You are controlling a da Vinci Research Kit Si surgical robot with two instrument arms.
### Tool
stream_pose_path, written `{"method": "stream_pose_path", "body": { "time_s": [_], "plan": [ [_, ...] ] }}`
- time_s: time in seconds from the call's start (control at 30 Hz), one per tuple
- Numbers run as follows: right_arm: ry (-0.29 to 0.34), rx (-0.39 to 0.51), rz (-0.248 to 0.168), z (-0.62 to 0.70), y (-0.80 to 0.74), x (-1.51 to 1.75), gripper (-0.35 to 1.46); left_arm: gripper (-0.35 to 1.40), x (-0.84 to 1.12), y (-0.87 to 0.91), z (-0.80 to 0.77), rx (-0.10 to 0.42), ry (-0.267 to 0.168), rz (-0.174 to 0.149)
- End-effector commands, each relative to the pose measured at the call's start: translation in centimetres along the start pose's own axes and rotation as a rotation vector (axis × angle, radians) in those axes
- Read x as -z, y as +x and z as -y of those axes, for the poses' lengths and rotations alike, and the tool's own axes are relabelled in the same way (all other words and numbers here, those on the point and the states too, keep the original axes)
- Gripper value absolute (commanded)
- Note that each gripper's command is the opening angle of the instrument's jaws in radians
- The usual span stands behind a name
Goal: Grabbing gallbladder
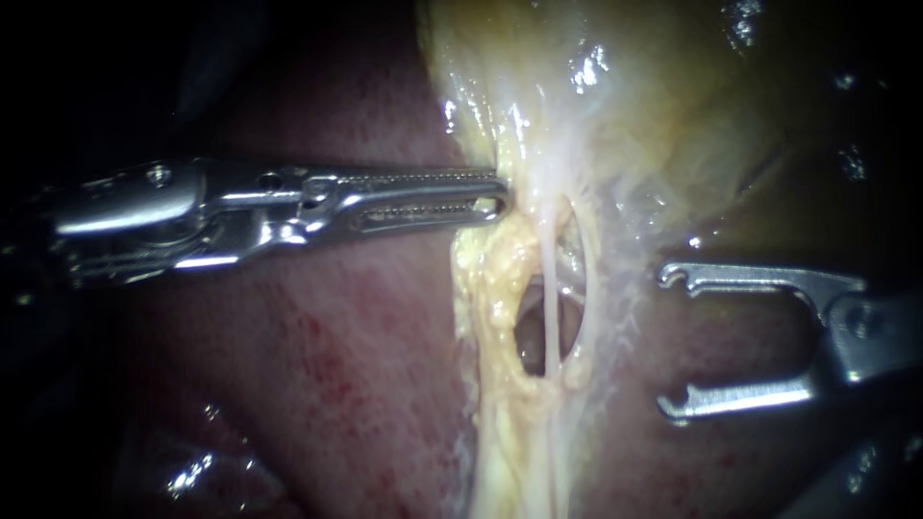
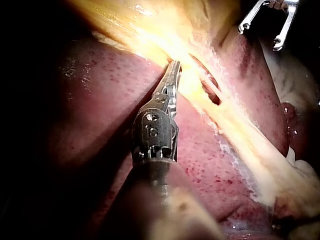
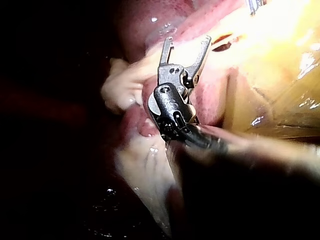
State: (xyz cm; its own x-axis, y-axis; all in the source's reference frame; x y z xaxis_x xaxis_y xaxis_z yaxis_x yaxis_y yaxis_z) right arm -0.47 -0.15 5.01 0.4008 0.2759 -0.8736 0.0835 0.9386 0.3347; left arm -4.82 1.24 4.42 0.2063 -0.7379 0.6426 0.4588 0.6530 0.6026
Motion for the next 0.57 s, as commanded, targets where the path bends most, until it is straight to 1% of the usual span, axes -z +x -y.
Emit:
{"method": "stream_pose_path", "body": {
  "time_s": [0.03, 0.57],
  "plan": [
    [0.0, 0.0, 0.0, 0.0, 0.0, 0.0, 0.57, -0.35, 0.0, 0.0, 0.0, 0.001, -0.002, 0.001],
    [0.0, 0.0, 0.0, 0.0, 0.0, 0.0, 0.57, -0.35, 0.01, 0.0, 0.02, 0.003, 0.001, -0.003]
  ]
}}
